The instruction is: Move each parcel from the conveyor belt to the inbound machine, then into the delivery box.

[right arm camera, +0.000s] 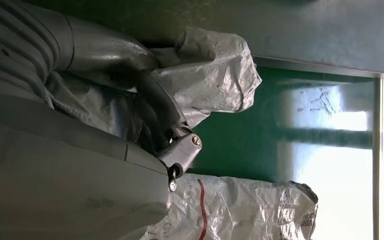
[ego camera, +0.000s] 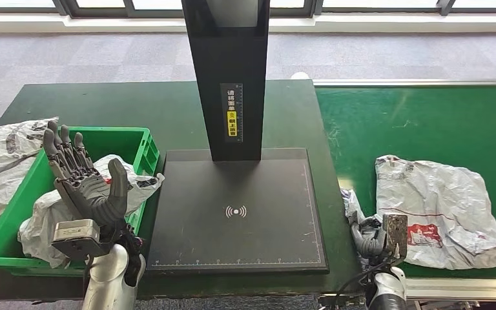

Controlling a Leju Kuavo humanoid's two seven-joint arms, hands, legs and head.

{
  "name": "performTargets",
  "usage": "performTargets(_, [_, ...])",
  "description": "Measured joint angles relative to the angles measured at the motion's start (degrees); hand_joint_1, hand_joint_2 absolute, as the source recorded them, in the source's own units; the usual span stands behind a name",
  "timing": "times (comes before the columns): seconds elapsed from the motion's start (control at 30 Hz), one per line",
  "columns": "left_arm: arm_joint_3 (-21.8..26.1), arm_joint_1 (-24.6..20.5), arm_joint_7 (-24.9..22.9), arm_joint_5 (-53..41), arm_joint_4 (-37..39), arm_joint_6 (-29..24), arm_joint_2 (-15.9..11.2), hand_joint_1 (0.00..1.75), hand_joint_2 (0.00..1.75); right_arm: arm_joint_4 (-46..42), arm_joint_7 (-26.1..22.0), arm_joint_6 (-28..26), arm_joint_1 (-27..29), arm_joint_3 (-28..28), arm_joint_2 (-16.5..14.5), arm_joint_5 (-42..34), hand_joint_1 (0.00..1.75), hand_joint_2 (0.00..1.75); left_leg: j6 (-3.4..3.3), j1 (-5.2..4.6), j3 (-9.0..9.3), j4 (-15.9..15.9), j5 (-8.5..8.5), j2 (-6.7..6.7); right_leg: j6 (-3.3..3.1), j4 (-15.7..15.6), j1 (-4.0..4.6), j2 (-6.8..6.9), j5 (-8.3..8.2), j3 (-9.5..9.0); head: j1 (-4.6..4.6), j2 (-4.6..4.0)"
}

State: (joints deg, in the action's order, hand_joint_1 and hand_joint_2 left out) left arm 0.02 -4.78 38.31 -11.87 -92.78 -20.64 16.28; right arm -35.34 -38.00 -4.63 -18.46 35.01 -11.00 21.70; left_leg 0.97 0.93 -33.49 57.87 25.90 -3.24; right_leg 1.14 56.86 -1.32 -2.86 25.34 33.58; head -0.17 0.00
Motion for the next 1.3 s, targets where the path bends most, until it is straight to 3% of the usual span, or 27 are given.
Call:
performTargets(0.43, [0.0,0.1,0.3,0.0,-0.2,-0.3,0.0,0.00,1.75,3.4,-1.8,2.0,-1.7,0.0,0.7,-0.5,1.75,1.75,0.06,0.01,0.00,0.0,0.03,-0.01,-0.05,0.0,0.18,0.00,0.03,0.00,0.00,0.00])
performTargets(0.87, [0.3,0.1,0.4,0.0,-0.2,-0.1,0.0,0.00,1.75,-19.5,-2.2,10.4,7.0,-3.4,-5.5,-17.9,1.75,1.75,0.16,0.01,-0.15,0.0,0.10,-0.11,-0.20,0.1,0.14,0.10,0.14,0.15,0.01,0.00])
performTargets(1.13, [1.0,0.2,0.4,0.3,-0.2,0.3,0.0,0.00,1.75,-32.2,-2.2,14.5,9.3,-5.9,-8.3,-24.4,1.75,1.75,0.16,0.00,-0.12,0.0,0.10,-0.09,-0.20,0.1,0.12,0.11,0.14,0.12,0.01,0.00])
performTargets(1.27, [1.3,0.3,0.5,0.3,-0.2,0.3,0.0,0.00,1.75,-35.3,-2.2,14.0,9.6,-7.2,-8.4,-25.5,0.00,1.75,0.15,0.00,-0.09,0.0,0.09,-0.09,-0.19,0.1,0.11,0.10,0.13,0.11,0.00,0.00])
performTargets(1.3, [1.3,0.3,0.5,0.3,-0.2,0.3,0.0,0.00,1.75,-35.9,-2.2,12.8,9.6,-7.4,-8.4,-24.8,0.00,1.75,0.16,0.00,-0.09,0.0,0.09,-0.08,-0.19,0.1,0.11,0.10,0.13,0.11,0.00,0.00])
